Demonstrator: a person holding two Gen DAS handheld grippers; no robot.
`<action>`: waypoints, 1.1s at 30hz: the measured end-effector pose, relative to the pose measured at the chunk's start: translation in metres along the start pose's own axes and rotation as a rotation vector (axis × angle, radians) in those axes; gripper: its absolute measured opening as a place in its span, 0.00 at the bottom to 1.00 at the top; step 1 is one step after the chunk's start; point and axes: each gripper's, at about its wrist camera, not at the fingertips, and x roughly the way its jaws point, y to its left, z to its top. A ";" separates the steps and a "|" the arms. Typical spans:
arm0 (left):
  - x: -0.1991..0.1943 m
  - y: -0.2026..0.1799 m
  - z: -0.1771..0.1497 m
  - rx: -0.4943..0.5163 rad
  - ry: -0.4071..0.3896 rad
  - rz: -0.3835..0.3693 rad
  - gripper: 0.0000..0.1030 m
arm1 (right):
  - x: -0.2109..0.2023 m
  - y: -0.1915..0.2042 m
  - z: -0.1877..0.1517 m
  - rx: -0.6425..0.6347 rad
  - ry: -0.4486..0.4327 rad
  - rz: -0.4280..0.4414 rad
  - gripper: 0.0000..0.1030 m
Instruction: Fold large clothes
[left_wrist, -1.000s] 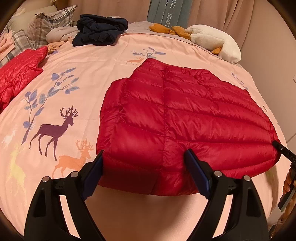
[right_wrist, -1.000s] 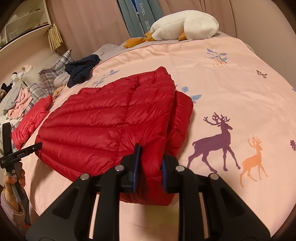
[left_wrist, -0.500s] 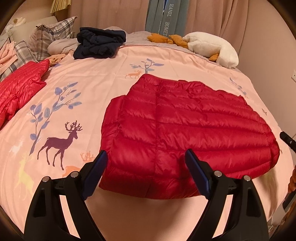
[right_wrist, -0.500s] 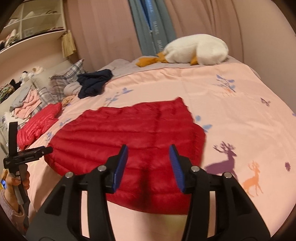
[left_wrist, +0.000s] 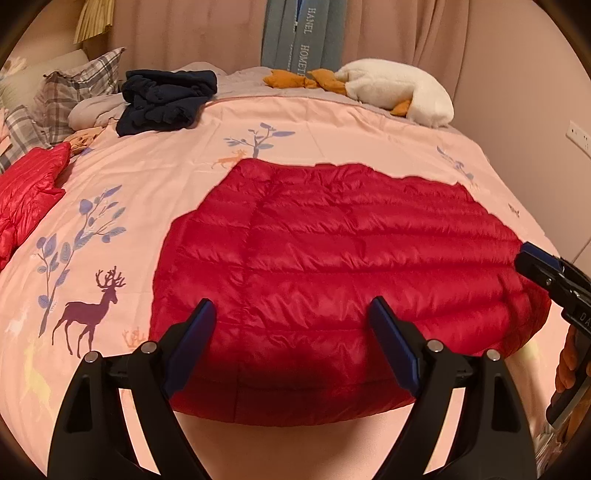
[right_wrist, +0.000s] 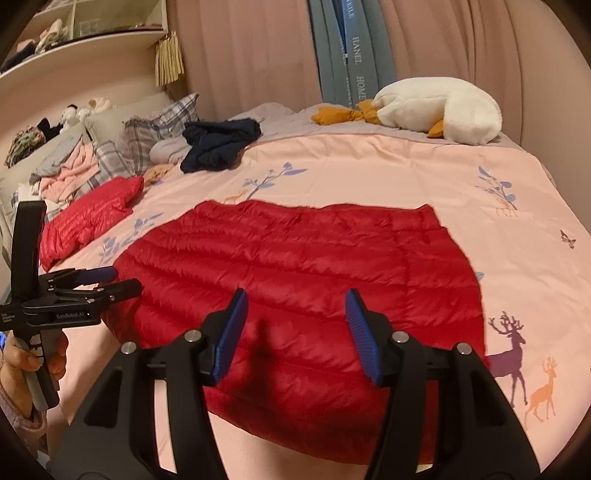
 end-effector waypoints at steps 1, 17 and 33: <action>0.001 -0.001 -0.001 0.005 0.004 0.003 0.84 | 0.003 0.002 -0.001 -0.006 0.009 -0.002 0.54; 0.012 -0.005 -0.021 0.049 0.030 -0.003 0.89 | 0.026 0.023 -0.036 -0.086 0.107 -0.020 0.57; 0.011 -0.007 -0.031 0.062 0.045 0.002 0.90 | 0.027 0.020 -0.044 -0.071 0.138 -0.006 0.57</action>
